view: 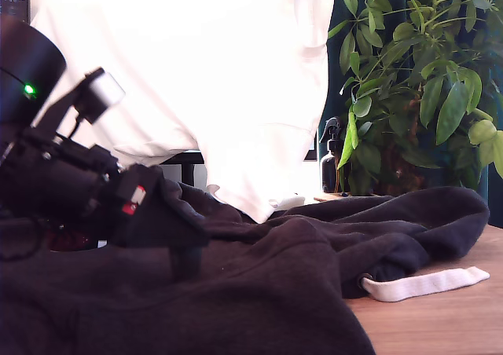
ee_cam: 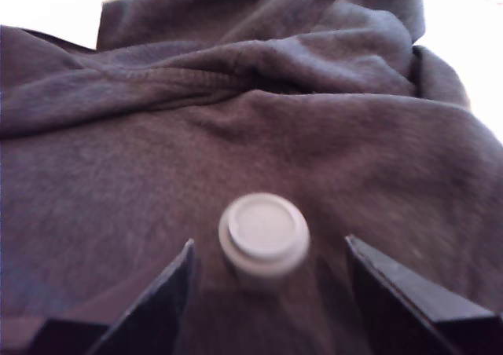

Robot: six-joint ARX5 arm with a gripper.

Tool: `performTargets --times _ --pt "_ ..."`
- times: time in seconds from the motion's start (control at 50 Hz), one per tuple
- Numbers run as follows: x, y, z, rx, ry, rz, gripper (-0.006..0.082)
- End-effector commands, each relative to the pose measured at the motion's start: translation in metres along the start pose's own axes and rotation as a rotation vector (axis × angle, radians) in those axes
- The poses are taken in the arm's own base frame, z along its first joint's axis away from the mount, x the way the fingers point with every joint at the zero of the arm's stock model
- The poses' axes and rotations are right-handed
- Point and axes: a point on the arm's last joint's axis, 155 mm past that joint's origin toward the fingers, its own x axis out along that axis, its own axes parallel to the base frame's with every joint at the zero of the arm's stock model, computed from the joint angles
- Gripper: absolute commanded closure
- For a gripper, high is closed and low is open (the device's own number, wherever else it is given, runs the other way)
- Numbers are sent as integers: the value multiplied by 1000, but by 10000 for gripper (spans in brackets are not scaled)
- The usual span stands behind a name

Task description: Pick the grey coffee capsule and place it inside the red coffee cup

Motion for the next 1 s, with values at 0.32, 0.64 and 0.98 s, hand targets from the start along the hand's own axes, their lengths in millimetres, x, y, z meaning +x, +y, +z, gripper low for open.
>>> performTargets --times 0.32,0.64,0.98 --pt "9 -1 -11 -4 33 -22 628" --pt "7 21 19 17 -53 29 643" --pt "-30 103 66 16 -183 298 643"
